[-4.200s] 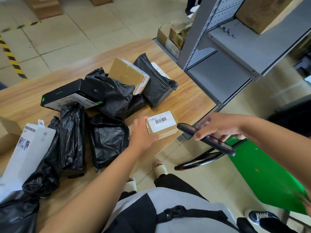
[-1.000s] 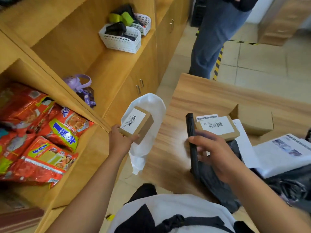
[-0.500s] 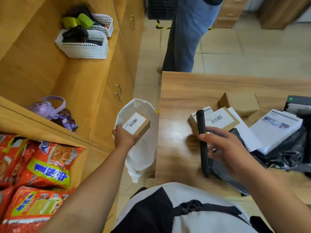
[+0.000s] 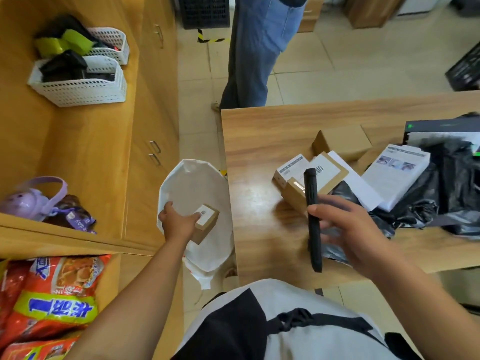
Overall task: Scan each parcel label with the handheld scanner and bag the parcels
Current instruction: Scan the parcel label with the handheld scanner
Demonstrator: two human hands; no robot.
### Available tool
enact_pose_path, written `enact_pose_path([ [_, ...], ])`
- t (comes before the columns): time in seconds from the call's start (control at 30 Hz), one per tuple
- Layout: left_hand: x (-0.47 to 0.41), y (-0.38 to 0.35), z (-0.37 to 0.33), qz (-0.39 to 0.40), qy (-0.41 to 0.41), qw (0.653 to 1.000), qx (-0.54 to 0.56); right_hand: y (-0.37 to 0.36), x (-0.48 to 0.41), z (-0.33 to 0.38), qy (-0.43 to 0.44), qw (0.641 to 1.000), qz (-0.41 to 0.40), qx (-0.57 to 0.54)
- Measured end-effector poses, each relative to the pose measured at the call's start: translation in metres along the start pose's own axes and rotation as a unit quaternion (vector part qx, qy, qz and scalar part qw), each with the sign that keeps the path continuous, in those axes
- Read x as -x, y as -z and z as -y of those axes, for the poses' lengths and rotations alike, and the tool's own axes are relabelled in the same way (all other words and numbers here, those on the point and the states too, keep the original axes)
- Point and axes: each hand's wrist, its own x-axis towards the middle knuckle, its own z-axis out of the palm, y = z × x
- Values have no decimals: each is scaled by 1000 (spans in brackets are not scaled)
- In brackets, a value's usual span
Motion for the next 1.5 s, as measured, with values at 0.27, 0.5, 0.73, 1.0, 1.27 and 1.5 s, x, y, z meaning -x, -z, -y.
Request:
enact_pose_path([
  [0.27, 42, -34, -70, 7, -158, 984, 85, 41, 0, -2, 3, 999, -30, -18],
  [0.5, 110, -76, -136, 94, -266, 953, 110, 88, -1, -4, 8, 998, -30, -49],
  [0.73, 142, -118, -152, 164, -306, 936, -66, 129, -5, -10, -1, 998, -36, -50],
  [1.0, 148, -133, -148, 123, -297, 943, -91, 148, -13, -14, -12, 999, -2, -43],
  [1.27, 148, -79, -119, 78, -268, 960, -34, 132, -27, -10, -27, 999, 42, -14],
  [1.5, 152, -38, -55, 81, -235, 968, -33, 99, -34, -4, -40, 996, 80, 22],
])
